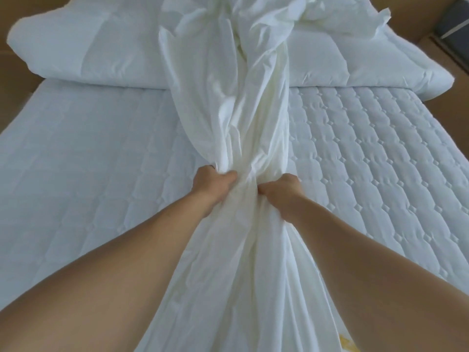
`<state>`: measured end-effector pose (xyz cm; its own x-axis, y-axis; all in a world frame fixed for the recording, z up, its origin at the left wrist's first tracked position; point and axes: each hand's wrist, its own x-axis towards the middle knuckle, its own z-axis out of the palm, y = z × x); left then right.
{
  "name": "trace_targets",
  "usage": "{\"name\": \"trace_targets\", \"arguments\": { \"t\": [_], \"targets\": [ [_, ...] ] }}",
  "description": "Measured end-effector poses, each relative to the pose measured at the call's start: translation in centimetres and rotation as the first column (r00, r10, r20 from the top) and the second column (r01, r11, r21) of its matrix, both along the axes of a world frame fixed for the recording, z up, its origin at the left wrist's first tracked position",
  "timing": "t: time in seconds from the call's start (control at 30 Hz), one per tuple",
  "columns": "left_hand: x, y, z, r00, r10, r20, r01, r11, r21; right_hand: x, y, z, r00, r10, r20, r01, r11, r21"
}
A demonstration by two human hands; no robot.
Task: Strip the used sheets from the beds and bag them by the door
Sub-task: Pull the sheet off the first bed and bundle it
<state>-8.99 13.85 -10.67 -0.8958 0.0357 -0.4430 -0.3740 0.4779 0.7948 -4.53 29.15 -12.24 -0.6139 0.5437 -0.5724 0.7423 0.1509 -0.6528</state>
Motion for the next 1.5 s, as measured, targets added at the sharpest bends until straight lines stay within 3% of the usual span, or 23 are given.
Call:
{"name": "trace_targets", "arguments": {
  "t": [0.1,0.2,0.27,0.53,0.77,0.9,1.07,1.3,1.5],
  "targets": [
    [0.2,-0.2,2.9,1.0,0.02,-0.015,-0.019,0.999,0.028,0.2,0.5,1.9,0.99,0.003,-0.144,-0.016,0.996,-0.086],
    [0.9,-0.1,7.2,0.985,0.169,0.023,-0.17,0.977,0.125,0.9,0.4,4.8,0.958,0.078,-0.276,-0.094,0.995,-0.043],
    [2.2,0.1,10.1,0.983,0.185,0.014,-0.185,0.97,0.155,1.9,-0.1,7.0,0.94,0.115,-0.32,-0.127,0.992,-0.018],
    [12.2,-0.3,19.0,0.965,0.214,-0.151,-0.179,0.96,0.214,10.8,-2.9,15.4,0.87,-0.144,-0.471,0.04,0.974,-0.224],
    [25.1,-2.8,21.4,0.961,0.219,-0.169,-0.167,0.947,0.275,24.1,-6.0,19.4,0.843,-0.287,-0.455,0.074,0.9,-0.431],
    [33.0,-5.6,20.8,0.978,0.182,-0.101,-0.139,0.933,0.331,31.3,-8.9,19.8,0.887,-0.264,-0.38,0.112,0.919,-0.377],
    [41.7,-9.5,17.6,0.962,0.249,0.111,-0.268,0.937,0.222,40.2,-11.5,18.0,0.958,-0.057,-0.28,0.048,0.998,-0.04],
    [50.6,-13.4,11.5,0.981,0.184,-0.057,-0.178,0.979,0.099,50.4,-13.5,13.4,0.991,-0.067,-0.116,0.063,0.997,-0.037],
    [52.8,-15.4,6.7,0.998,0.058,0.018,-0.058,0.998,-0.025,51.5,-13.6,9.9,0.974,0.103,0.202,-0.114,0.993,0.043]
  ]
}}
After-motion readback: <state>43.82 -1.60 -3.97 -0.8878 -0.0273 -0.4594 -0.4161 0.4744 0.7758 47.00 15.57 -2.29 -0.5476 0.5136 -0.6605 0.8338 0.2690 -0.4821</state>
